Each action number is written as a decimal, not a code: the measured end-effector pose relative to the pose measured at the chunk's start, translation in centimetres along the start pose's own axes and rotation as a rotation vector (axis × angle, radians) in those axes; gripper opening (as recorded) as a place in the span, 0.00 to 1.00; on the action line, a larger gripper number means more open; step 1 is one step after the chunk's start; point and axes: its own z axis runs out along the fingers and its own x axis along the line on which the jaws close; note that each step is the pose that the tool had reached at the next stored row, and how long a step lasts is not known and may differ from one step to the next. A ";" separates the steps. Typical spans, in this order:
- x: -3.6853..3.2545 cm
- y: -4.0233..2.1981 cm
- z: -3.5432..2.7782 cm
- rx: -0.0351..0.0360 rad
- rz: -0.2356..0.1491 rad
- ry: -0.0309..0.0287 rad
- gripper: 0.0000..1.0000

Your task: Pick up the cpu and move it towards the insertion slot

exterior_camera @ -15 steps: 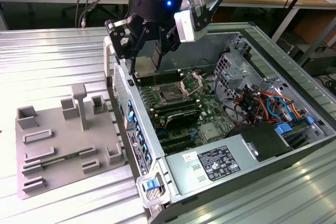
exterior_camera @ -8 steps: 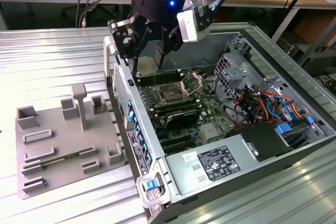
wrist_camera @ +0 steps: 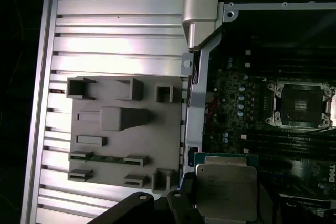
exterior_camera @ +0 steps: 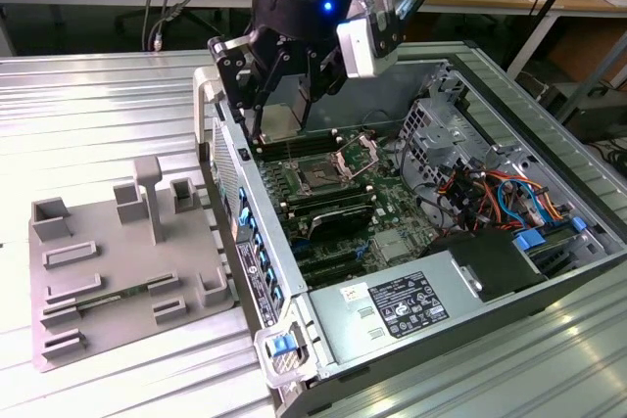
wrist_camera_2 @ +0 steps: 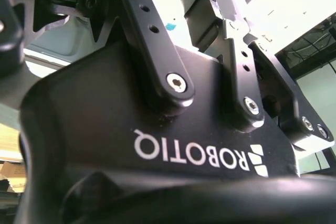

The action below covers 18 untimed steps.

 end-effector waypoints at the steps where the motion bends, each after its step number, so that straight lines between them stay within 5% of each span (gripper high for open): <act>1: -0.06 0.00 0.00 -0.0001 0.000 0.0000 0.55; 18: -0.96 -0.08 0.00 0.0000 0.000 0.0000 0.55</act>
